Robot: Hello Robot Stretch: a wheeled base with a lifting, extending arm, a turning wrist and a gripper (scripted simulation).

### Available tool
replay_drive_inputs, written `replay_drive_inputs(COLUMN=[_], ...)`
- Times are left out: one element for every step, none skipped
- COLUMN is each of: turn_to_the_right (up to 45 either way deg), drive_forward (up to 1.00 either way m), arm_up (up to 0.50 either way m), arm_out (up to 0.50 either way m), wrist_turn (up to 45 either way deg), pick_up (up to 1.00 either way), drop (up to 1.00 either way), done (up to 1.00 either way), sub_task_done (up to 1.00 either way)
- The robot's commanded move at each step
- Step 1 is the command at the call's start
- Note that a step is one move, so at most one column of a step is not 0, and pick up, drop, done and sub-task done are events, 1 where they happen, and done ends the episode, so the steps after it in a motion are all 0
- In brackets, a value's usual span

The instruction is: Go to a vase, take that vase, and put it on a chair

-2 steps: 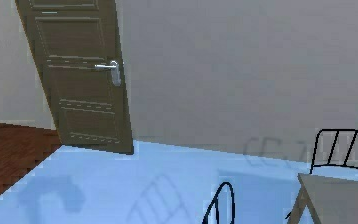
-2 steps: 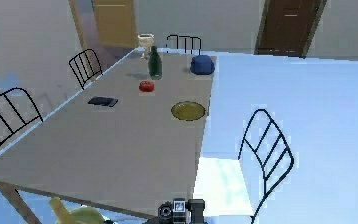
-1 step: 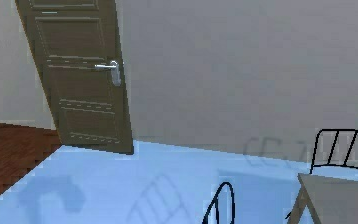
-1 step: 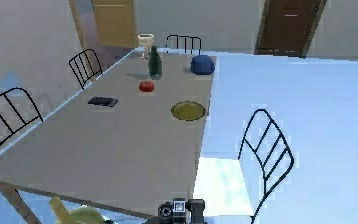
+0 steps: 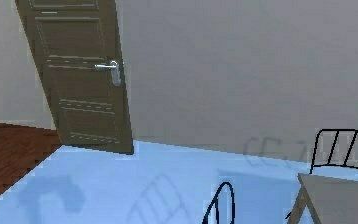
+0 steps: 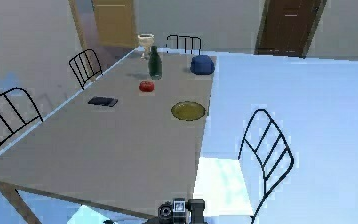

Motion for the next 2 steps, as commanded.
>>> replay_drive_inputs(turn_to_the_right=[0.0,0.0], drive_forward=[0.0,0.0], arm_up=[0.1,0.0], arm_out=[0.0,-0.08], wrist_turn=[0.0,0.0], pick_up=[0.0,0.0], drop=[0.0,0.0], done=[0.0,0.0], sub_task_done=[0.0,0.0])
